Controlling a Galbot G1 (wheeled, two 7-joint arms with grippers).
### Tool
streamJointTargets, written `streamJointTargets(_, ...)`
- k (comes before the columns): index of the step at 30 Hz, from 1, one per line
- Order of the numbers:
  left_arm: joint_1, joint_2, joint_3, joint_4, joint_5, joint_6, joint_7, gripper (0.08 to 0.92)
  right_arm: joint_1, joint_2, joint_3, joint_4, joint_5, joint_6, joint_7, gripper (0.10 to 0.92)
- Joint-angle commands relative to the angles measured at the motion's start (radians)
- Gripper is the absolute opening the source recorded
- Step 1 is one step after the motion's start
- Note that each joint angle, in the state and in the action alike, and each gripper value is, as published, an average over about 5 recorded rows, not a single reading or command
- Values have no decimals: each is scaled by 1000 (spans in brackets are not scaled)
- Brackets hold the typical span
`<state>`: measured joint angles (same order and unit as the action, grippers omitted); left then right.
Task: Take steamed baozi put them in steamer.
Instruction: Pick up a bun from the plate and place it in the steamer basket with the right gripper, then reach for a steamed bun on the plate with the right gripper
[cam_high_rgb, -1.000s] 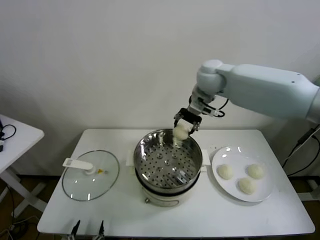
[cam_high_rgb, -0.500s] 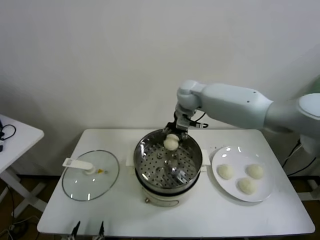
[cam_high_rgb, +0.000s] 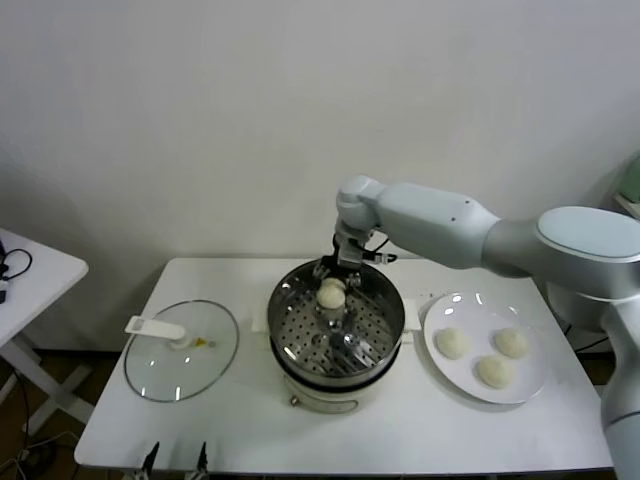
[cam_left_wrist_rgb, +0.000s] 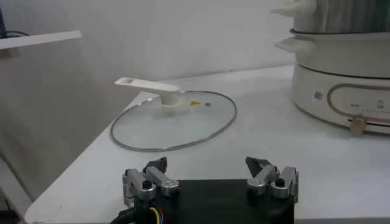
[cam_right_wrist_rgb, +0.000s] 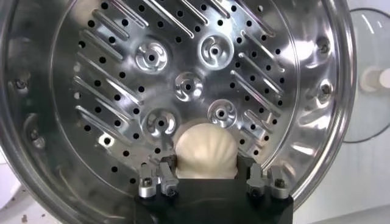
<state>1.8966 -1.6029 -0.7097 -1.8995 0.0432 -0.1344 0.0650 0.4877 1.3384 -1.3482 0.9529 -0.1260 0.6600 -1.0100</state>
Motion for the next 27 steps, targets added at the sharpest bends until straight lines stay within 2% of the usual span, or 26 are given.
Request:
streamJointTargets(1,2,0,2,2,4,-1,0,823,-15,25,0,-47,10,20,-15,653)
streamJointTargets(4,2,-1,2,2,4,-1,-1,823,-11,25,-1,-49,16,23,-12,663)
streamJointTargets(7,3,-1,2,2,5,-1,-1,823,12,18,-11,-42,59,22,-6,717)
streamJointTargets(12,3,-2,1,3,8,-1,-2,823,111,-23,-60,8,186,15,-9,813)
streamJointTargets(16,3,-2,1,1,9,2,-2,823,238,-93,-138,79,331,-16,-22,822)
streamJointTargets(20,2,-1,2,1,10,2,-2,823,344,-199,-288,143,597,-153,-23,823)
streamJointTargets(22,1,0,2,3,11,1,-3,823,376,-271,-355,178,684,-244,-15,823)
streamJointTargets(27,2,4,7,6,12,1,-3,823,432,-421,-467,290,695,-488,43,823)
